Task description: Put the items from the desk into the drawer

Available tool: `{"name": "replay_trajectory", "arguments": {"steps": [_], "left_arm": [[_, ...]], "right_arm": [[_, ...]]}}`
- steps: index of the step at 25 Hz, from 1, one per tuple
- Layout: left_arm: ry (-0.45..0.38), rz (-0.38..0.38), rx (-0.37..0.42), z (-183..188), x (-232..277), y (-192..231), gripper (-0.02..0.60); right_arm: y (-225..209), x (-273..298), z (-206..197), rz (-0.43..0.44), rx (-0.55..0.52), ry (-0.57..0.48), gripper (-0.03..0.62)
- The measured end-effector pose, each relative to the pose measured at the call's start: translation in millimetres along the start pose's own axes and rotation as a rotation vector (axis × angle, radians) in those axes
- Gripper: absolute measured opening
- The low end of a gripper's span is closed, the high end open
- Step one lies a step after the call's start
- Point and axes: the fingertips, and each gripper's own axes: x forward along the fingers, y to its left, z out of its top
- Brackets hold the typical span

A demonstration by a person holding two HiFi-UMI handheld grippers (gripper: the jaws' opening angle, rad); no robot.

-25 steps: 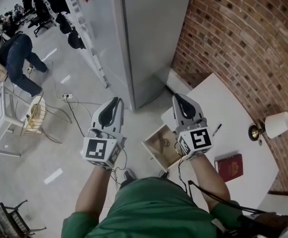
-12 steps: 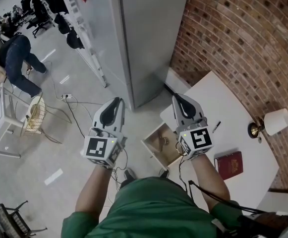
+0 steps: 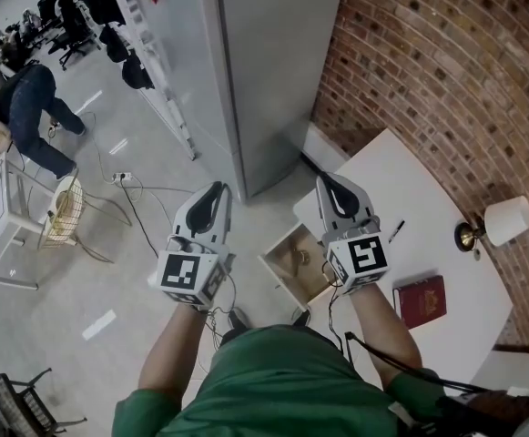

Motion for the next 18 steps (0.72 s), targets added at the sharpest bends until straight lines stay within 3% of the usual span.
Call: {"name": "replay_trajectory", "arguments": {"steps": [18], "left_arm": [[0.025, -0.004, -0.005, -3.4, -3.0, -3.2, 0.034]], "right_arm": [[5.5, -2.3, 2.0, 0.035, 0.031, 0.005, 0.005]]}}
